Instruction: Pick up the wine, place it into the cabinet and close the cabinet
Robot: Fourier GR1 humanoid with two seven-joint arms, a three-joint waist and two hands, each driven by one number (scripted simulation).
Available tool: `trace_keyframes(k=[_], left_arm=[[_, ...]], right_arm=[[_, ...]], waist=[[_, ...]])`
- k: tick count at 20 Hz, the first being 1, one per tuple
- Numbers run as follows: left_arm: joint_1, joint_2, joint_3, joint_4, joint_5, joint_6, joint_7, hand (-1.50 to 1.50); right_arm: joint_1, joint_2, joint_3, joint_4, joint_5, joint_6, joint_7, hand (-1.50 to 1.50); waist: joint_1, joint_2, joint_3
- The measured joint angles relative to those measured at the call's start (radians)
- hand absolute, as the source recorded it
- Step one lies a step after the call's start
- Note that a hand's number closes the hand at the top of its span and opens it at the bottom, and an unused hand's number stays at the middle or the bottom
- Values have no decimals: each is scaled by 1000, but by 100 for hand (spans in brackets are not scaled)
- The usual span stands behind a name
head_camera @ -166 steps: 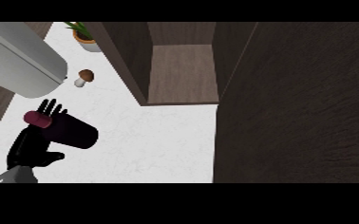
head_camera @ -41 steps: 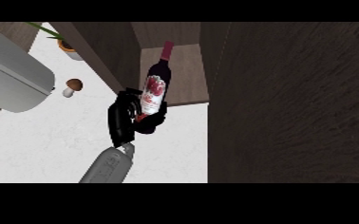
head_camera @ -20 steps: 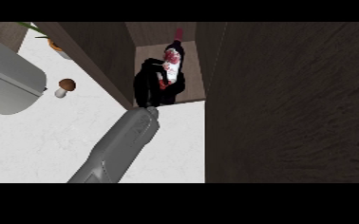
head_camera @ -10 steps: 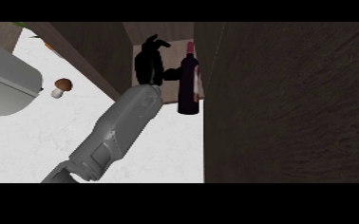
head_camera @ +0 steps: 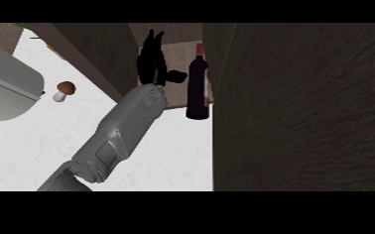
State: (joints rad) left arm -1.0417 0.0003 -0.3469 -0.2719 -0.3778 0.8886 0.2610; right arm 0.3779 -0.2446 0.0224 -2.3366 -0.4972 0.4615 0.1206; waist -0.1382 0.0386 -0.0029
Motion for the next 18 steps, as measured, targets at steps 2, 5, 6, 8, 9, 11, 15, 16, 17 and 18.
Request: trace_keyframes(k=[2, 5, 6, 8, 9, 11, 15, 16, 17, 18], left_arm=[[6, 0, 16, -17, 29, 5, -34, -150], [21, 0, 45, -47, 71, 8, -114, -150], [31, 0, 51, -60, 90, 8, -139, -150], [40, 0, 65, -82, 127, 5, -184, -150], [45, 0, 75, -93, 145, 4, -213, -150], [54, 0, 91, -114, 181, 8, -265, -150], [67, 0, 112, -155, 262, 11, -358, -150], [70, 0, 116, -166, 284, 11, -379, -150], [75, 0, 121, -177, 306, 12, -400, -150], [84, 0, 130, -188, 330, 9, -426, -150]], right_arm=[[4, 2, 6, 0, -1, 0, -2, -150], [4, 5, 17, -1, -4, -6, 1, -150], [7, 4, 23, -1, -4, -5, 2, -150], [11, 3, 23, -1, -6, -4, -1, -150], [8, 3, 23, -2, -6, -8, 0, -150], [11, 1, 25, -2, -8, -11, 3, -150], [24, 12, 40, -2, -9, -17, -4, -150], [24, 12, 44, -3, -9, -21, -1, -150], [23, 6, 36, -5, -10, -25, 3, -150], [27, 6, 40, -8, -11, -30, 5, -150]], waist=[[3, -1, 0], [10, -2, -1], [11, -3, -1], [13, -5, -1], [16, -6, -1], [20, -7, -1], [34, -14, -1], [37, -15, -1], [41, -17, -1], [43, -18, -1]])
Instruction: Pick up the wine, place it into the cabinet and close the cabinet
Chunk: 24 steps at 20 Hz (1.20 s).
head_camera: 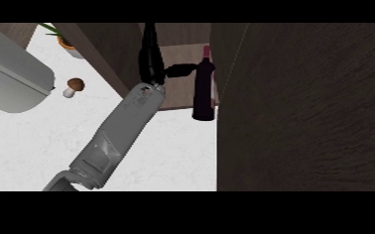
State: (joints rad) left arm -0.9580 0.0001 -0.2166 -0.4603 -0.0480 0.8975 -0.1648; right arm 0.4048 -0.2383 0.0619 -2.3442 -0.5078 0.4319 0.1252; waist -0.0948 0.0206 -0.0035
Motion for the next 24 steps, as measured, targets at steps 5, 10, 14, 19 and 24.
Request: trace_keyframes(k=[5, 10, 14, 19, 24], left_arm=[[24, 0, 23, -56, 116, -2, -107, -150], [63, 0, -3, -147, 248, -40, -182, -150], [124, 0, -72, -239, 322, -57, -210, -150], [179, 2, -140, -342, 359, -81, -212, -150], [265, 7, -201, -486, 354, -108, -186, -150]], right_arm=[[23, 3, 17, -6, 0, -9, -6, -150], [19, -10, 8, -9, -2, -23, 4, -150], [26, -10, 4, -11, -2, -31, 0, -150], [30, 9, 40, -17, 4, -65, 6, -150], [41, 6, 39, -21, 10, -79, -3, -150]], waist=[[13, -6, 0], [33, -12, 1], [52, -18, 2], [70, -23, 2], [85, -27, 3]])
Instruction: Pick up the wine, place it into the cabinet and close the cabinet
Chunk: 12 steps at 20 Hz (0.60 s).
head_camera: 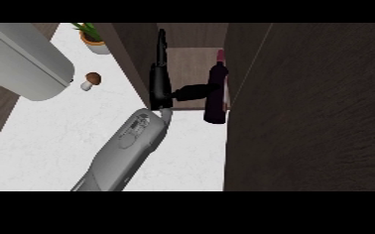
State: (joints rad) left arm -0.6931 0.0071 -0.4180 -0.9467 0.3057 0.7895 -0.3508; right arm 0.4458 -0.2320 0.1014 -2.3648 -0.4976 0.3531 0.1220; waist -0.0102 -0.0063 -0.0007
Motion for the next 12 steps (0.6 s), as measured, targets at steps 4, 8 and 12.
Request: trace_keyframes(k=[4, 8, 12], left_arm=[[119, 7, -50, -159, -4, -15, 14, -150], [221, 32, -96, -311, -21, -12, 46, -150], [325, 99, -144, -468, -38, -35, 85, -150]], right_arm=[[1, 7, 14, 2, 8, -16, -8, -150], [-3, -5, 11, 1, 17, -28, -6, -150], [-7, -22, 1, -4, 23, -44, 2, -150]], waist=[[10, -2, 0], [13, -2, 0], [14, -3, 0]])
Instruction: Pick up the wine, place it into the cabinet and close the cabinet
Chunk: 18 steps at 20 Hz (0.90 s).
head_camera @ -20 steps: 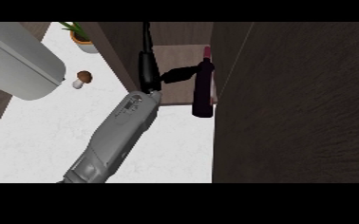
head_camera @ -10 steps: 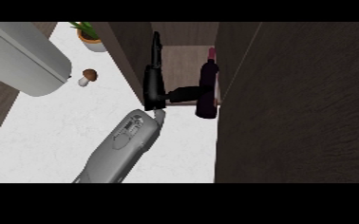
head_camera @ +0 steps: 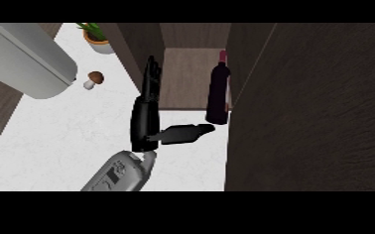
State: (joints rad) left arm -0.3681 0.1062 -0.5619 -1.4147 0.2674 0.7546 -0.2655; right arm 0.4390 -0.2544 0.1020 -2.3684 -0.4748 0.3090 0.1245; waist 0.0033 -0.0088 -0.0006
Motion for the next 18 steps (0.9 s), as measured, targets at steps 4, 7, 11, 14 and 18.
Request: trace_keyframes(k=[4, 7, 11, 14, 18], left_arm=[[112, 103, -19, -175, -5, -31, 45, -150], [201, 167, -2, -275, 3, -58, 49, -150], [291, 226, 8, -376, 33, -132, 37, -150], [357, 279, 25, -429, 77, -218, 6, -150], [416, 341, 66, -477, 132, -317, -17, 150]], right_arm=[[-1, -19, -14, 0, 6, -2, 2, -150], [-8, -35, -28, 0, 8, 3, 8, -150], [-14, -60, -29, -3, 10, 17, 23, 150], [-33, -110, -31, 2, 10, 65, 38, 150], [-22, -168, -11, 4, 15, 144, 39, 150]], waist=[[2, 0, 0], [1, 2, 0], [-3, 3, 0], [0, 4, -1], [-4, 4, -1]])
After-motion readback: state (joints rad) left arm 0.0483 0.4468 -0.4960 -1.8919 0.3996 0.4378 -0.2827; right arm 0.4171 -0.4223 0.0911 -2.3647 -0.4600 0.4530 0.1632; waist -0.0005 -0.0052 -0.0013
